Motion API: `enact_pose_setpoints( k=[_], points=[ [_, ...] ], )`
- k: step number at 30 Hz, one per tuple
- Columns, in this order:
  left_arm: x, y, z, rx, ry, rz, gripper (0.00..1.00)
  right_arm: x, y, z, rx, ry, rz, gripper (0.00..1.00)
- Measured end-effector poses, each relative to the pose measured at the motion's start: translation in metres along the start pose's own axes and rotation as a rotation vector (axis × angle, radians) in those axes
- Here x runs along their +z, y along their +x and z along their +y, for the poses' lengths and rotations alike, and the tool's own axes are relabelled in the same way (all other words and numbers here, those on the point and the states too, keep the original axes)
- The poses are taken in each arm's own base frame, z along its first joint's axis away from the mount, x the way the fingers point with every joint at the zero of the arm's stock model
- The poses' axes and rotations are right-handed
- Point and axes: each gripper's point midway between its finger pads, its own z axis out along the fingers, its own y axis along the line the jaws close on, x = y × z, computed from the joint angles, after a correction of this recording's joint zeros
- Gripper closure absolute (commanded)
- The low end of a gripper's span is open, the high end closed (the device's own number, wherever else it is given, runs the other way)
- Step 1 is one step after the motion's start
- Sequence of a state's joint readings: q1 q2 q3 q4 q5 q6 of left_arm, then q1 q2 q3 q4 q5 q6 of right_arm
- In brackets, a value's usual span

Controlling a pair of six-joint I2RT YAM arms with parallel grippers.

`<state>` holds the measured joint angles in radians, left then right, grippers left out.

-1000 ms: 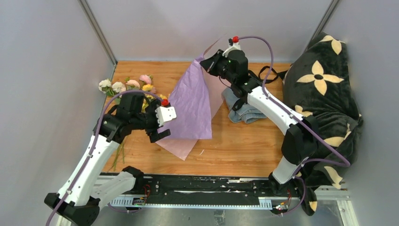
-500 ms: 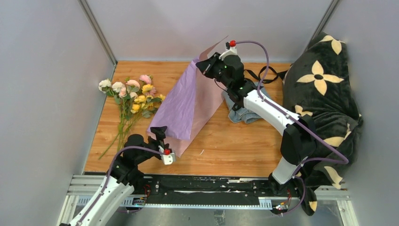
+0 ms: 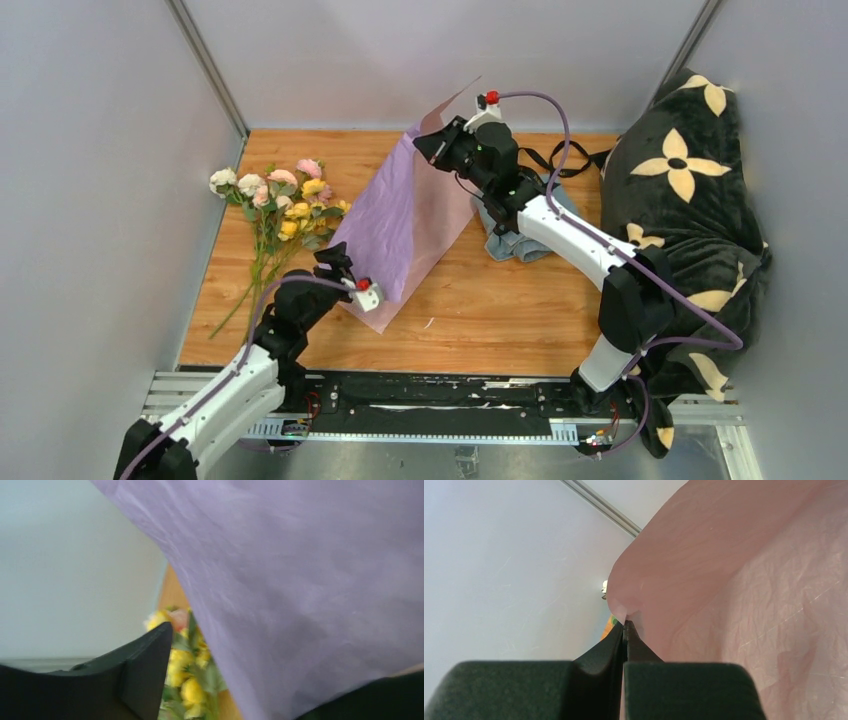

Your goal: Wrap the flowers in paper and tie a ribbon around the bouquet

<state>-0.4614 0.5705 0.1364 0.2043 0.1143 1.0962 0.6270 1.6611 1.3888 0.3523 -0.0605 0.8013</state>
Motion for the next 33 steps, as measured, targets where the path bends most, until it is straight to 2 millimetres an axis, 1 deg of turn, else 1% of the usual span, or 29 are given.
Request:
enact_pose_setpoints(
  k=[1,2,3,4,5,6,7,8,9,10,12,14,15,16,17,18,19,20,23,24,25,27,30,33],
  points=[
    [0.003,0.001,0.004,-0.025,-0.001,0.013,0.77,0.0,0.001,-0.001,0.0,0.002,0.003,1.0],
    [0.005,0.001,0.007,-0.059,-0.004,0.025,0.9,0.0,0.003,-0.002,-0.002,0.003,0.006,1.0],
    [0.009,-0.001,0.015,-0.097,-0.014,0.035,1.0,0.0,0.004,-0.003,-0.006,0.004,0.009,1.0],
    [0.011,-0.003,0.026,-0.129,-0.037,0.045,1.0,-0.001,0.006,-0.004,-0.015,0.006,0.017,0.96],
    [0.013,-0.005,0.034,-0.169,-0.055,0.052,1.0,-0.001,0.007,-0.005,-0.026,0.008,0.025,0.88],
    [0.013,-0.008,0.047,-0.208,-0.085,0.057,1.0,-0.002,0.011,-0.007,-0.047,0.009,0.045,0.68],
    [0.013,-0.012,0.06,-0.256,-0.11,0.057,1.0,-0.004,0.015,-0.009,-0.078,0.014,0.072,0.6],
    [0.013,-0.016,0.069,-0.301,-0.126,0.06,1.0,-0.005,0.019,-0.011,-0.096,0.02,0.097,0.5],
    [0.012,-0.02,0.076,-0.349,-0.131,0.062,1.0,-0.007,0.021,-0.015,-0.126,0.033,0.129,0.45],
    [0.011,-0.024,0.083,-0.405,-0.131,0.066,1.0,-0.009,0.023,-0.02,-0.17,0.046,0.163,0.34],
    [0.008,-0.029,0.091,-0.496,-0.129,0.074,1.0,-0.014,0.024,-0.028,-0.224,0.066,0.211,0.23],
    [0.004,-0.029,0.096,-0.613,-0.122,0.099,1.0,-0.026,0.026,-0.049,-0.292,0.102,0.271,0.21],
    [0.001,-0.026,0.097,-0.689,-0.121,0.13,1.0,-0.035,0.028,-0.064,-0.322,0.124,0.308,0.21],
    [-0.001,-0.023,0.097,-0.72,-0.123,0.144,1.0,-0.04,0.03,-0.073,-0.332,0.135,0.331,0.21],
    [-0.003,-0.018,0.095,-0.776,-0.122,0.174,1.0,-0.05,0.033,-0.085,-0.35,0.149,0.362,0.23],
    [-0.006,-0.012,0.092,-0.832,-0.122,0.208,1.0,-0.062,0.038,-0.098,-0.364,0.159,0.404,0.29],
    [-0.009,-0.004,0.085,-0.895,-0.118,0.253,1.0,-0.077,0.046,-0.111,-0.372,0.169,0.454,0.4],
    [-0.012,0.003,0.078,-0.954,-0.113,0.292,1.0,-0.087,0.053,-0.122,-0.376,0.174,0.495,0.53],
    [-0.02,0.019,0.058,-1.088,-0.095,0.392,1.0,-0.105,0.079,-0.139,-0.383,0.16,0.603,0.92],
    [-0.022,0.021,0.052,-1.124,-0.09,0.412,1.0,-0.109,0.089,-0.144,-0.379,0.16,0.638,0.99],
    [-0.024,0.021,0.046,-1.159,-0.08,0.428,1.0,-0.112,0.099,-0.151,-0.376,0.164,0.678,1.0],
    [-0.024,0.02,0.043,-1.195,-0.076,0.435,1.0,-0.11,0.112,-0.166,-0.376,0.184,0.722,1.0],
    [-0.025,0.02,0.042,-1.239,-0.087,0.438,1.0,-0.102,0.131,-0.202,-0.352,0.257,0.795,1.0],
    [-0.026,0.024,0.044,-1.26,-0.11,0.452,1.0,-0.096,0.142,-0.239,-0.318,0.332,0.843,1.0]
  ],
)
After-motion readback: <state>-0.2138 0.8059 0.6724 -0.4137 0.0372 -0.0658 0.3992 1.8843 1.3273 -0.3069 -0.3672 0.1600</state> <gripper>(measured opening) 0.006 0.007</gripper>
